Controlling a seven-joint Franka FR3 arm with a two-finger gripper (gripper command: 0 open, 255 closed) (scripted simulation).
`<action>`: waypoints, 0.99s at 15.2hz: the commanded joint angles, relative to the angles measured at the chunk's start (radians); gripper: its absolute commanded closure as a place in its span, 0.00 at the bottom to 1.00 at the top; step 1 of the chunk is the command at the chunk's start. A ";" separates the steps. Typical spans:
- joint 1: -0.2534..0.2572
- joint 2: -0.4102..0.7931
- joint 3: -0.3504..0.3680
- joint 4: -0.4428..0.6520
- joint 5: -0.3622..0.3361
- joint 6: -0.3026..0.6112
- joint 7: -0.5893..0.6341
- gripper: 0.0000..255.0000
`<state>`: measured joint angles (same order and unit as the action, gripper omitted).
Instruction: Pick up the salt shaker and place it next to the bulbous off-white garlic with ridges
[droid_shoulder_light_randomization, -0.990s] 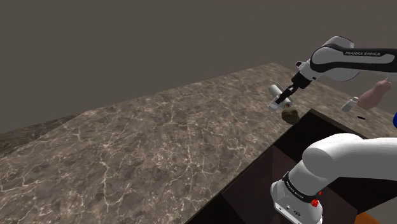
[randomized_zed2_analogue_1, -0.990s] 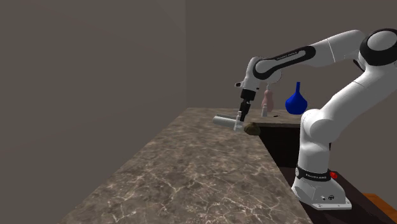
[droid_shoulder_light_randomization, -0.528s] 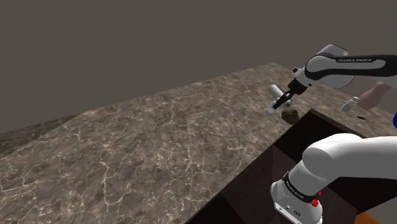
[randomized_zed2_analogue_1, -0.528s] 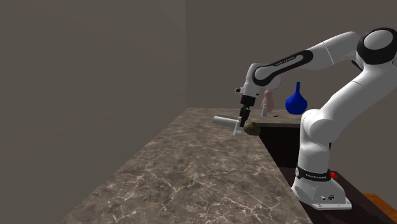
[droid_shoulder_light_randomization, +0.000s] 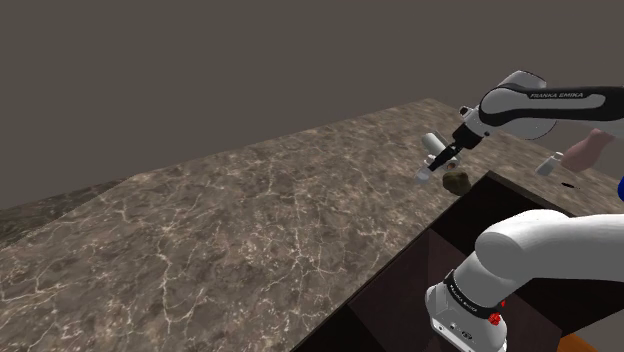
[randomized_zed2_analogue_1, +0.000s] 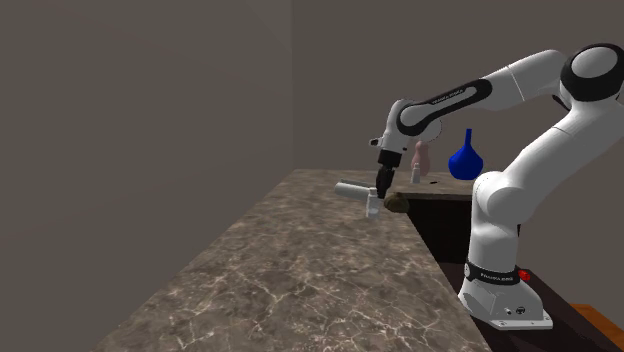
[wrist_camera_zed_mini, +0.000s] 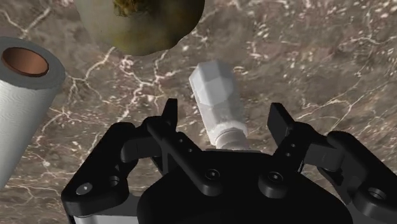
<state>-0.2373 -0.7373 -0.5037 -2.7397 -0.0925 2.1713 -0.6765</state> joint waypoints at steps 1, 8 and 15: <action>0.000 0.000 0.000 0.000 0.000 0.000 0.000 0.00; -0.019 -0.061 0.024 0.092 -0.001 -0.152 0.007 0.00; -0.019 -0.061 0.024 0.092 -0.001 -0.152 0.007 0.00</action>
<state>-0.2560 -0.7980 -0.4794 -2.6483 -0.0937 2.0192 -0.6693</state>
